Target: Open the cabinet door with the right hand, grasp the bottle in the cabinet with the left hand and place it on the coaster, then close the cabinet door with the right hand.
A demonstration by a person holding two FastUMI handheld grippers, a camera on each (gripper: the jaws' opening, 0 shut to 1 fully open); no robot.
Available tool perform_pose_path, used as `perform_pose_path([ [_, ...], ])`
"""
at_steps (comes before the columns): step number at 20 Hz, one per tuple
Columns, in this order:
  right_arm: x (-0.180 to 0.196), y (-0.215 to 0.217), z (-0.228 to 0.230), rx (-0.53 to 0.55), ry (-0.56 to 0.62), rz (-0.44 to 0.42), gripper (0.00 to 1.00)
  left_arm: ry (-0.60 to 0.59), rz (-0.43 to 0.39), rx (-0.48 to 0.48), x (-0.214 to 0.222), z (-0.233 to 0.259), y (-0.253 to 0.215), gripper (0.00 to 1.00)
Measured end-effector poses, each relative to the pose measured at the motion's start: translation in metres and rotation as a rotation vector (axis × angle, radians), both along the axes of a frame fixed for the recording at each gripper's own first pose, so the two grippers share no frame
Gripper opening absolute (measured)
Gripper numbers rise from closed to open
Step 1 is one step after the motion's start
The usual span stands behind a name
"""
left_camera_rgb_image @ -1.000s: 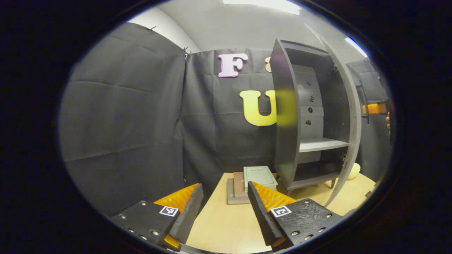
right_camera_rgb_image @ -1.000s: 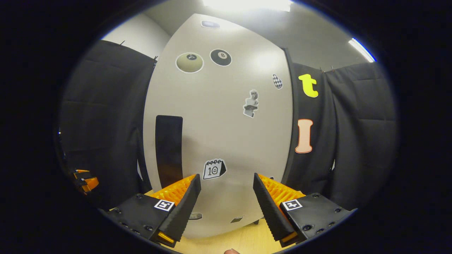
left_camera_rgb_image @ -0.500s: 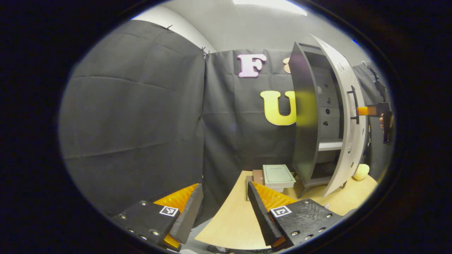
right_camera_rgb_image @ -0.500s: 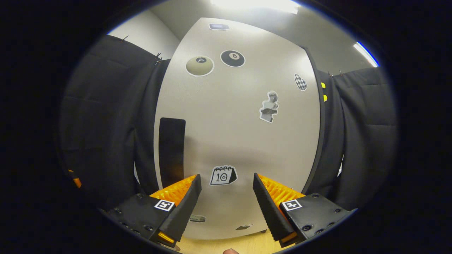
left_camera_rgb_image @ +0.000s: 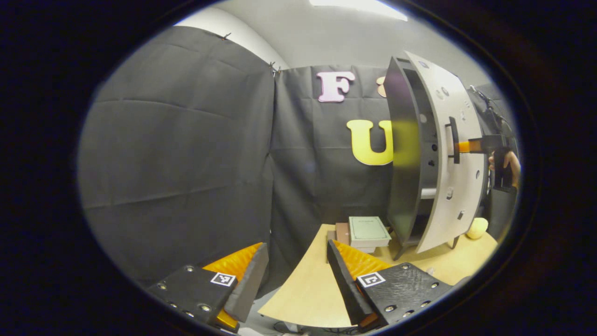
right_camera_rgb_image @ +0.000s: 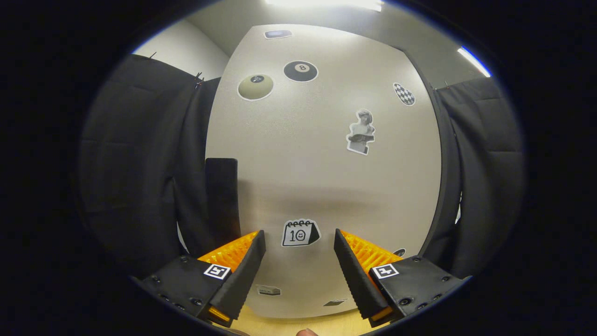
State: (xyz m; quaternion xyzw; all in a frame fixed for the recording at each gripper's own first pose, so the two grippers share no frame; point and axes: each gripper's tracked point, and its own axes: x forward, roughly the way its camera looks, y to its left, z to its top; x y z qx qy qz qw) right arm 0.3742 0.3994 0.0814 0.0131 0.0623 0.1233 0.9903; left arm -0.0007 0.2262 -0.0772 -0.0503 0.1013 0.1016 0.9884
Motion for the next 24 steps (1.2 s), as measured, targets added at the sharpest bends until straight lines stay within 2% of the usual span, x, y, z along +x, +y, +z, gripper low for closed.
perform_pose_path([
  [4,-0.006,-0.005,0.005,0.016,-0.013,0.033,0.96,-0.018,0.003,0.002,0.0,0.015,-0.023,0.77],
  [10,-0.053,-0.063,0.024,0.017,-0.068,0.044,0.96,-0.044,-0.027,0.015,0.008,0.039,-0.078,0.77],
  [11,-0.062,-0.076,0.026,0.016,-0.077,0.042,0.96,-0.046,-0.036,0.017,0.01,0.042,-0.088,0.82],
  [12,-0.07,-0.091,0.027,0.011,-0.083,0.038,0.94,-0.048,-0.045,0.018,0.012,0.046,-0.098,0.82],
  [13,-0.078,-0.106,0.027,0.005,-0.088,0.033,0.96,-0.051,-0.054,0.018,0.014,0.05,-0.109,0.82],
  [14,-0.086,-0.122,0.027,-0.002,-0.094,0.026,0.96,-0.057,-0.064,0.018,0.015,0.056,-0.12,0.77],
  [18,-0.114,-0.19,0.021,-0.024,-0.104,-0.024,0.96,-0.083,-0.107,0.03,0.022,0.077,-0.168,0.79],
  [23,-0.149,-0.278,0.003,-0.008,-0.086,-0.087,0.96,-0.113,-0.159,0.052,0.027,0.101,-0.23,0.77],
  [24,-0.155,-0.294,-0.001,-0.001,-0.082,-0.098,0.94,-0.116,-0.166,0.052,0.025,0.105,-0.242,0.77],
])
